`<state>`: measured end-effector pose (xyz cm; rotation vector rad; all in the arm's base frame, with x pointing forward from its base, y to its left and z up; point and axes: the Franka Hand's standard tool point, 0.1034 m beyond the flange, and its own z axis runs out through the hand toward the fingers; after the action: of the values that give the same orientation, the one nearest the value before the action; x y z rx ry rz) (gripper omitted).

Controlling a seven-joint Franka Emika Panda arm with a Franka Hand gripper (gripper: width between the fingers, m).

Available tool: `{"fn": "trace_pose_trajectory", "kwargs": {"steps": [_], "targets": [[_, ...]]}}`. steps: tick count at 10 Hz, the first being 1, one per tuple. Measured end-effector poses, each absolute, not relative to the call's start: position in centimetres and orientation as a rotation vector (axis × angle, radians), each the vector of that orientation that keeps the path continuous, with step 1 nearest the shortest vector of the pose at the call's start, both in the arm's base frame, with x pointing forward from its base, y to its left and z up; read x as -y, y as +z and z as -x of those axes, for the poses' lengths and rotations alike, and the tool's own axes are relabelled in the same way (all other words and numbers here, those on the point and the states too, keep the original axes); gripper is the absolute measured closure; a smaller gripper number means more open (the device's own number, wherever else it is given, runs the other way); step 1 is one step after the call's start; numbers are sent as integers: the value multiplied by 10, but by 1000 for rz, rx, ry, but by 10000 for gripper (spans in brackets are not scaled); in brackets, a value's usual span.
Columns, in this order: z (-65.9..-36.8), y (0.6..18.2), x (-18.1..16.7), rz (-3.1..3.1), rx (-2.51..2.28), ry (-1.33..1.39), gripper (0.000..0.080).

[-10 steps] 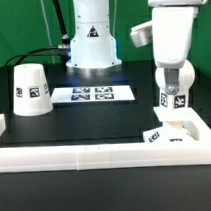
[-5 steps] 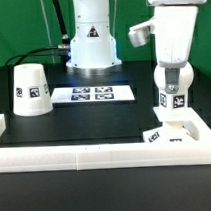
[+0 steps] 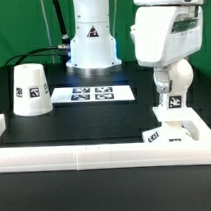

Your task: Assemble lamp

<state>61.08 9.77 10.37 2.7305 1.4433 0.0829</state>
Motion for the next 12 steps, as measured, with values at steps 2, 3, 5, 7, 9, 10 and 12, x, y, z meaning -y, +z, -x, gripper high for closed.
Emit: {"fn": "trace_pose_trajectory", "kwargs": {"steps": [2, 3, 5, 7, 9, 10, 12], "targets": [[-611, 104, -99, -2845, -1214, 90, 226], [-611, 104, -99, -2901, -1078, 94, 225], [-611, 106, -98, -2970, -880, 102, 225], [-612, 108, -96, -3025, -677, 110, 225], [-611, 108, -95, -3029, -662, 108, 216], [-606, 107, -96, -3029, -668, 101, 216], [-589, 106, -100, -3028, -683, 88, 105]]}}
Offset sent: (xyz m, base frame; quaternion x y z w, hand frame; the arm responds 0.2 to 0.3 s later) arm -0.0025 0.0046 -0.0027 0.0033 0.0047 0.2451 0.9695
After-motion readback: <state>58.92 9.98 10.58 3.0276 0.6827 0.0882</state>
